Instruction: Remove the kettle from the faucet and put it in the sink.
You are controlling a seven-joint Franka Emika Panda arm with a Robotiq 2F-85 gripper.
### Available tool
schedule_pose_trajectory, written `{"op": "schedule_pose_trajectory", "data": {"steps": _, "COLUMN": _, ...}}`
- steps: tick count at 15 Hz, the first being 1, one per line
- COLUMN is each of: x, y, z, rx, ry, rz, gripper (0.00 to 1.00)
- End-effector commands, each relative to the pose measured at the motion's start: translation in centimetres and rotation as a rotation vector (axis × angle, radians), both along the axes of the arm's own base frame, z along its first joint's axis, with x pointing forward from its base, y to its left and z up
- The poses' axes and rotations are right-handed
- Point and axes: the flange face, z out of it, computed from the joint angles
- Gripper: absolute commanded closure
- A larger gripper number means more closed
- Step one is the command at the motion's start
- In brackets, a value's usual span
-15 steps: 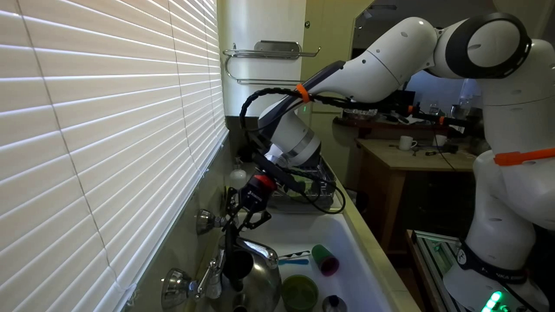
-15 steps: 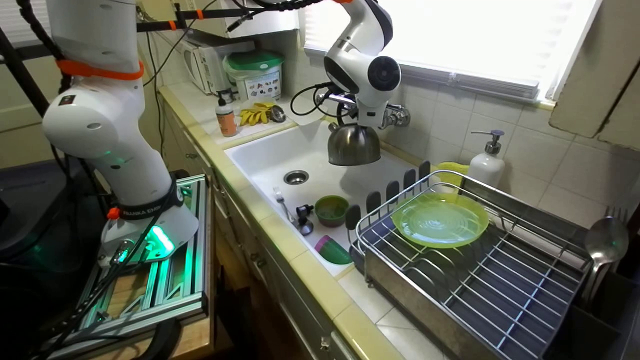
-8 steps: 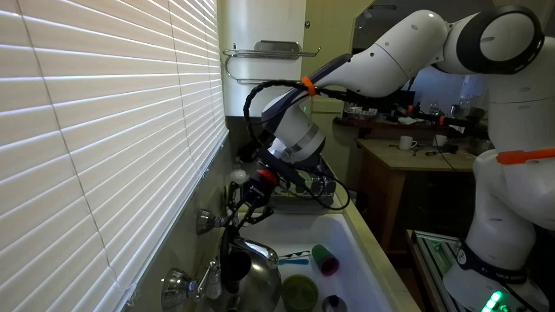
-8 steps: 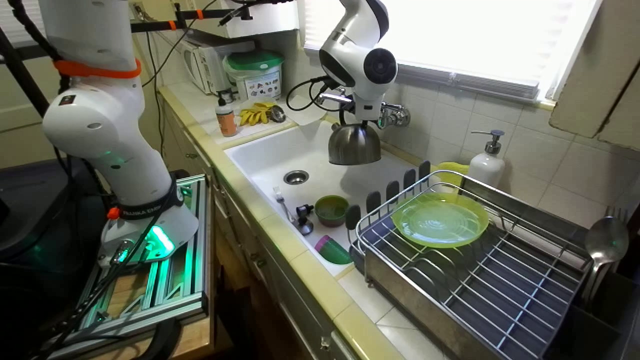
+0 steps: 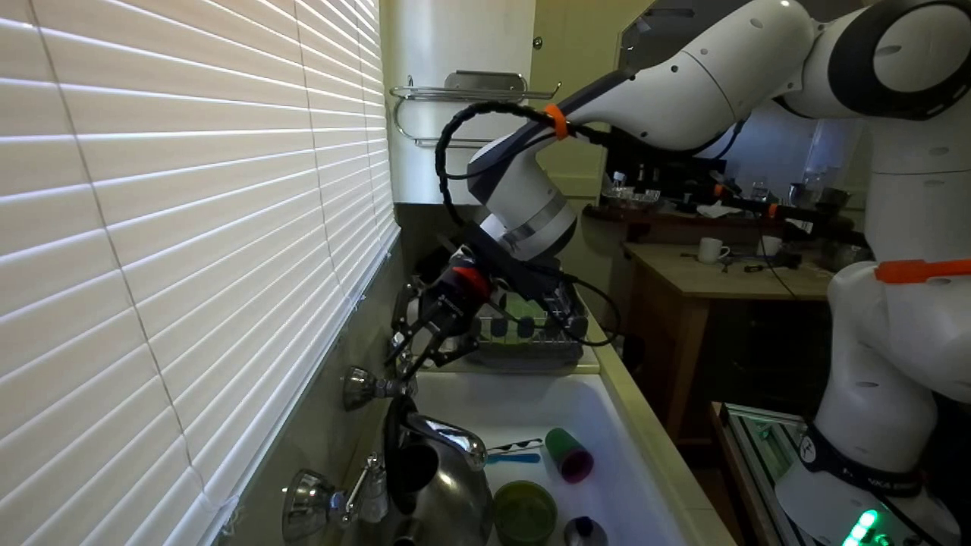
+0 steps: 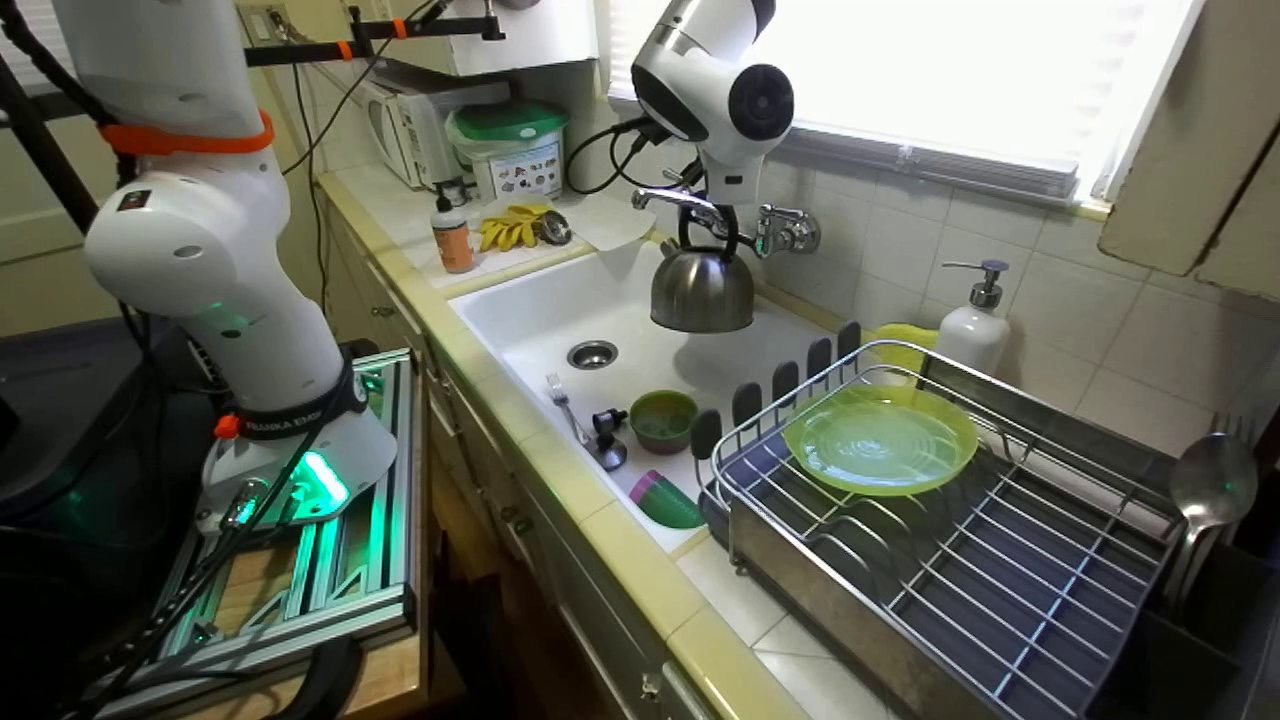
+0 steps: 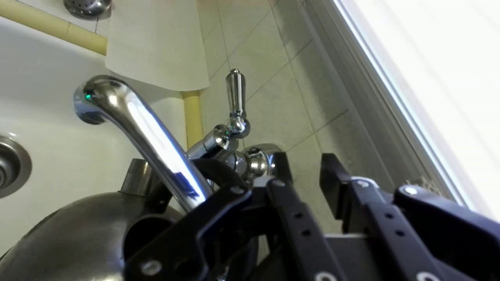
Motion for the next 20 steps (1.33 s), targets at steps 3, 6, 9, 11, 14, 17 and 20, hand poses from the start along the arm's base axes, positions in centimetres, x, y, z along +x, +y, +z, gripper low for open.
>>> {"op": "schedule_pose_trajectory", "data": {"steps": 3, "x": -1.5, "y": -2.0, "z": -0.8, "rx": -0.078, "ry": 0.075, "rz": 0.069, "gripper": 0.32}}
{"op": "schedule_pose_trajectory", "data": {"steps": 6, "x": -1.4, "y": -3.8, "z": -1.4, "rx": -0.153, "ry": 0.108, "rz": 0.079, "gripper": 0.10}}
{"op": "schedule_pose_trajectory", "data": {"steps": 9, "x": -1.1, "y": -5.1, "z": -2.0, "rx": -0.178, "ry": 0.127, "rz": 0.084, "gripper": 0.00}}
{"op": "schedule_pose_trajectory", "data": {"steps": 11, "x": -0.8, "y": -5.8, "z": -2.5, "rx": -0.184, "ry": 0.137, "rz": 0.087, "gripper": 0.00}}
{"op": "schedule_pose_trajectory", "data": {"steps": 14, "x": 0.0, "y": -6.2, "z": -3.3, "rx": -0.182, "ry": 0.142, "rz": 0.097, "gripper": 0.14}}
{"op": "schedule_pose_trajectory", "data": {"steps": 17, "x": 1.2, "y": -6.3, "z": -3.9, "rx": -0.183, "ry": 0.143, "rz": 0.101, "gripper": 0.35}}
{"op": "schedule_pose_trajectory", "data": {"steps": 20, "x": 2.5, "y": -6.6, "z": -4.4, "rx": -0.187, "ry": 0.141, "rz": 0.099, "gripper": 0.40}}
